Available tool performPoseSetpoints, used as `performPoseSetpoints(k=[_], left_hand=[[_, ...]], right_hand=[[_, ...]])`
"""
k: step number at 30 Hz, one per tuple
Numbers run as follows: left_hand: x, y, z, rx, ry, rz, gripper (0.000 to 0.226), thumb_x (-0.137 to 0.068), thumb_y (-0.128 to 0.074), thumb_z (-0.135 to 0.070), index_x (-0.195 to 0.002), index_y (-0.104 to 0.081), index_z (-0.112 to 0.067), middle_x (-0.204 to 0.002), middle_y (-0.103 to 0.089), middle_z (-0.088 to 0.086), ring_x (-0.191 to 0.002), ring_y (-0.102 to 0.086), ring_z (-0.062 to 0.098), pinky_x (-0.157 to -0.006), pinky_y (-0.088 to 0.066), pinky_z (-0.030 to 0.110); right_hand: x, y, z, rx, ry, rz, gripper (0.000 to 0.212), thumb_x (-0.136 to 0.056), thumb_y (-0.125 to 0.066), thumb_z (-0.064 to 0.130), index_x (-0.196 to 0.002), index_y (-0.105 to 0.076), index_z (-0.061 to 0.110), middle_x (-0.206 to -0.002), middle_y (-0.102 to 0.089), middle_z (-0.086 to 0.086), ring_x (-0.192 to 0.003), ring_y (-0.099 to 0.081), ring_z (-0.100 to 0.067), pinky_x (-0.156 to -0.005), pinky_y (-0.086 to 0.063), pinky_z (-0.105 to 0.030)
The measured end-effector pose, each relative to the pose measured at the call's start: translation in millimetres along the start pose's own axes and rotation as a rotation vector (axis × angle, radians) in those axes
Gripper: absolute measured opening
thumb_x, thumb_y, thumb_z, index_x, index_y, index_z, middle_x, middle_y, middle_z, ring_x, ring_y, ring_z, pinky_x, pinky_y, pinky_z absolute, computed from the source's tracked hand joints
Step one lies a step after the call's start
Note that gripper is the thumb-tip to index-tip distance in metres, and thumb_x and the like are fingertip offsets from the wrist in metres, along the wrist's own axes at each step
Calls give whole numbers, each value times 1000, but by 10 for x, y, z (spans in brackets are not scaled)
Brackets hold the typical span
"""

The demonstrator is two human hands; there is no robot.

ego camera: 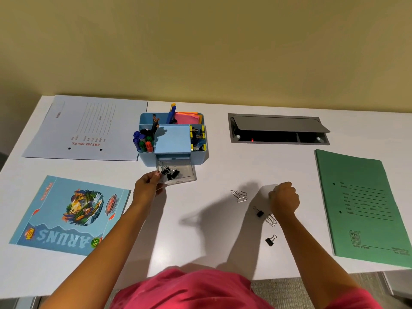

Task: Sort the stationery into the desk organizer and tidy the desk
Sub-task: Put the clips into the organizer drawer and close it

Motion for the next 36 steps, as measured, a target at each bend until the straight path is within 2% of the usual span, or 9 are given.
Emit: performPoseSetpoints(k=[4,8,12,17,21,25,29,32,36], left_hand=[[7,-1,-6,3,-3,1,29,-98,-48,-22,-116,-59,-1,-106,-62,14,-89,-60,23,-76,-51,26],[4,-9,4,13,2,9,29,-98,-48,-21,-116,-59,-2,-106,-63,13,-81,-61,17,-73,-51,25],[20,-19,-14,18,-5,14,30,-98,-48,-21,-117,-58,0,-105,-62,14,-77,-60,14,-68,-49,22],[24,-21,-24,26,-7,14,30,-98,-49,-20,-117,-58,1,-107,-63,18,-76,-62,17,-57,-53,16],[34,-26,-27,33,0,17,30,-98,-49,-20,-117,-59,0,-107,-63,18,-77,-62,19,-66,-52,22],[38,-28,-27,32,2,29,32,-98,-49,-20,-119,-58,1,-106,-63,16,-77,-62,18,-67,-51,23],[44,-32,-33,28,3,37,30,-98,-48,-20,-119,-57,-1,-106,-62,13,-76,-60,14,-64,-49,20],[42,-37,-34,31,7,50,30,-98,-48,-20,-120,-57,-1,-106,-62,13,-76,-60,13,-60,-51,17],[40,-41,-37,29,4,51,29,-98,-47,-19,-120,-56,-1,-107,-61,13,-76,-60,13,-58,-52,15]], right_hand=[[271,37,546,-256,153,-74,19,-82,-57,4,-100,-54,-2,-95,-63,-20,-91,-61,-38,-73,-48,-40],[920,248,1405,-710,542,-86,13,-71,-54,6,-83,-59,8,-77,-62,-9,-69,-59,-26,-60,-44,-34],[1464,213,2146,-633,842,3,15,-87,-49,6,-95,-61,11,-91,-60,-4,-81,-55,-17,-68,-45,-28],[1818,86,2513,-498,1050,-44,16,-91,-52,1,-101,-63,7,-101,-61,-10,-97,-55,-24,-80,-49,-32],[1886,31,2521,-485,1081,-40,23,-88,-52,-8,-104,-63,4,-104,-59,-13,-95,-58,-26,-82,-53,-38],[1845,76,2357,-568,1029,-13,19,-94,-47,-2,-104,-61,6,-109,-54,-6,-94,-57,-17,-86,-50,-31],[1833,302,1996,-650,1057,-191,22,-90,-44,-12,-93,-62,0,-97,-56,-11,-86,-58,-20,-76,-52,-29],[1576,201,1544,-550,864,-204,26,-81,-50,-12,-86,-64,9,-93,-58,-5,-83,-59,-21,-68,-51,-34],[1270,93,772,-413,573,-249,29,-78,-58,-8,-91,-68,16,-100,-60,2,-92,-57,-21,-63,-45,-28]])
Point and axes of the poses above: each hand's wrist, its own x-axis away from the middle knuckle, its own y-axis out of the back of the hand, z = x × y, the point moved 10 cm from there along -x, towards the middle knuckle
